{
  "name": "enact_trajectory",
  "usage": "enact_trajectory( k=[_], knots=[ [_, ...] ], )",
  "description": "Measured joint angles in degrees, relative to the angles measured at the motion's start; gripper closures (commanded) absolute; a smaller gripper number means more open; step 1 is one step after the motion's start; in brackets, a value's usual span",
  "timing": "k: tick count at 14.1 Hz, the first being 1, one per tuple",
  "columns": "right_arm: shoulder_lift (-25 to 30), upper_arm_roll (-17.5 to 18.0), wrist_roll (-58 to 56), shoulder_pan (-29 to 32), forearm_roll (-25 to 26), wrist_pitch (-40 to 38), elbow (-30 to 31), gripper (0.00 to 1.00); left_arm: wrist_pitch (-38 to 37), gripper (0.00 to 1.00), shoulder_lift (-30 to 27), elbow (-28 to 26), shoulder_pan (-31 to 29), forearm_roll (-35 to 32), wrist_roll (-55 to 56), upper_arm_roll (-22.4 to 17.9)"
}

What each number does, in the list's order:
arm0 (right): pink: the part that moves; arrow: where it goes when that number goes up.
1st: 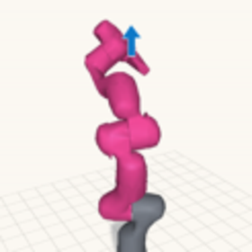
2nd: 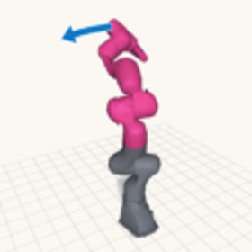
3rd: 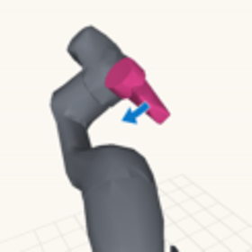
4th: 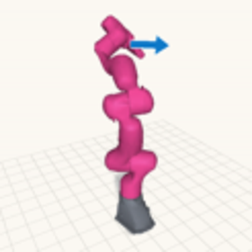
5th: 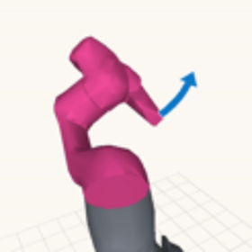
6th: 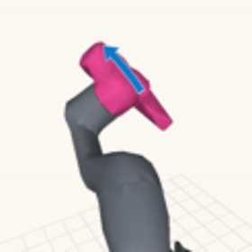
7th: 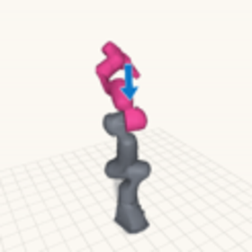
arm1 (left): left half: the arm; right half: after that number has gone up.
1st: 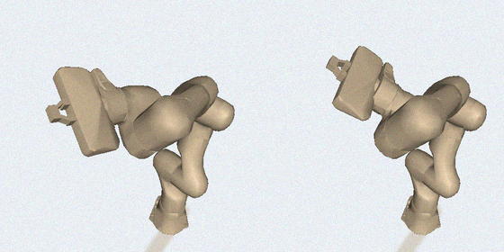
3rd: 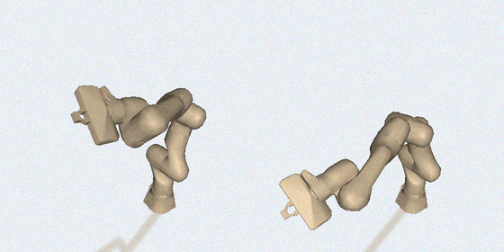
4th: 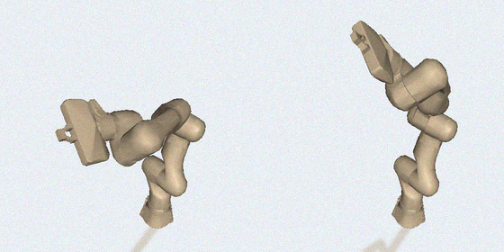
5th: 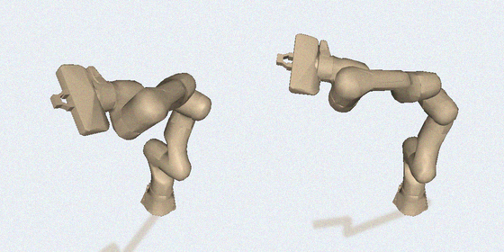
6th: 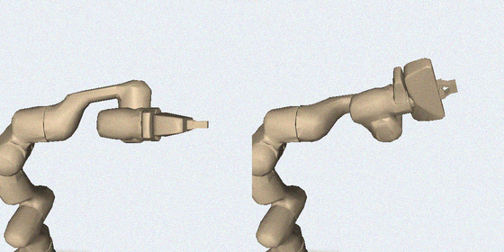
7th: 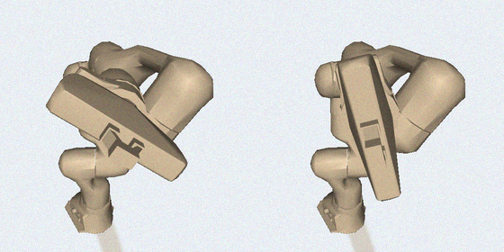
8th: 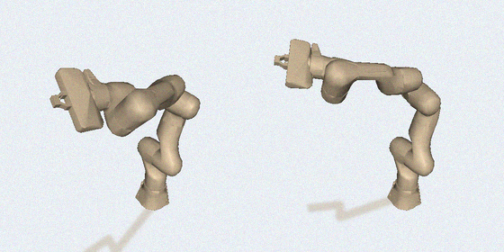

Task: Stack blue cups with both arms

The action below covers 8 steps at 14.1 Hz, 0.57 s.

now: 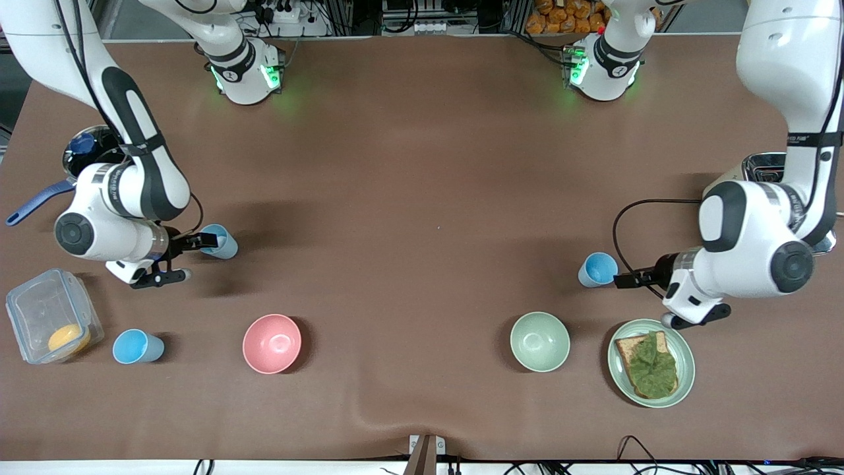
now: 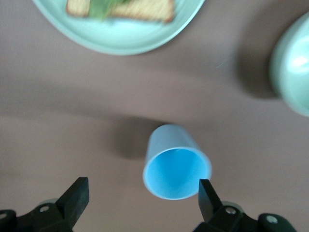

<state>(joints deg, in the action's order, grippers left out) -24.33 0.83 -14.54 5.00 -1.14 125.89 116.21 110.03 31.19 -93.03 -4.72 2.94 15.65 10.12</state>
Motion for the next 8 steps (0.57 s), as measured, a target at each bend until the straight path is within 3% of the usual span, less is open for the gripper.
enact_trajectory(
  k=[1, 3, 8],
  knots=[
    [0.00, 0.02, -0.63, 0.00, 0.00, 0.01, 0.25, 0.73, 0.02, 0.00, -0.31, -2.01, -0.15, -0.31, 0.00, -0.04],
    [-0.04, 0.06, -1.09, 0.00, 0.00, 0.00, 0.40, 0.98, 0.40, 0.00, -0.97, -5.37, -0.30, -0.42, 0.00, -0.04],
    [-0.35, 0.20, -1.45, -0.03, 0.00, -1.53, -0.18, 1.00, 4.61, 0.00, -0.23, -8.72, -0.22, -0.43, 0.01, -0.03]
  ],
)
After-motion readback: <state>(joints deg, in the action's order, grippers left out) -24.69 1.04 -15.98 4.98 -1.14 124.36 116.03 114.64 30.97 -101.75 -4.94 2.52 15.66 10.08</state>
